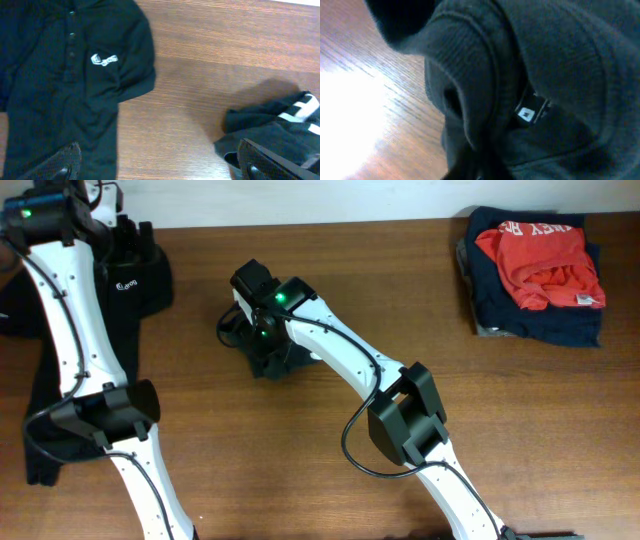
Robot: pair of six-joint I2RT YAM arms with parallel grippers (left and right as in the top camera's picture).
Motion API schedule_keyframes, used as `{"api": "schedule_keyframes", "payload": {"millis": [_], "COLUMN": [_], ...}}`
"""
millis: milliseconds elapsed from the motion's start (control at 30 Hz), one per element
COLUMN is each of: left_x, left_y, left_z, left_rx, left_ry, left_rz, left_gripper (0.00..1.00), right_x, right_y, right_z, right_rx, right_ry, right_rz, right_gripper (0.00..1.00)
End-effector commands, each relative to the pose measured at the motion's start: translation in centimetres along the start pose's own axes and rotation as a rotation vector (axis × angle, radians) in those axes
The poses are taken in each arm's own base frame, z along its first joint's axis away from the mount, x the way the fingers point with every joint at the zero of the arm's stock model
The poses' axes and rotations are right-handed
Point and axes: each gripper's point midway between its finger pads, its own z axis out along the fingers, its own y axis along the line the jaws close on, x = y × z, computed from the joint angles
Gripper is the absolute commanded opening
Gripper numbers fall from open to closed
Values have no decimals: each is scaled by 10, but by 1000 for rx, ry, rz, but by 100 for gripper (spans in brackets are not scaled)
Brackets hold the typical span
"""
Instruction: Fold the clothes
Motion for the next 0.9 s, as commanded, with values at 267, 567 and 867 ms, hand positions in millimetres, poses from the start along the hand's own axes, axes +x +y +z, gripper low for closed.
{"api": "schedule_keyframes", "payload": {"millis": [267, 567, 867], "left_x": [3, 5, 8], "left_y": [55, 53, 50], "left_z": [-4, -3, -3], "left_rx": [-65, -48, -33], "left_ry": [-9, -1, 10], "left_rz": [-105, -106, -107], "left_gripper": [99, 99, 99], "right_x": [33, 32, -16], "right_y": [74, 66, -1], "right_z": [20, -14, -125], "right_rx": [-18, -82, -94], "right_ry": [75, 94, -114], "right_rz": [-134, -88, 54], "right_gripper": [27, 61, 57]}}
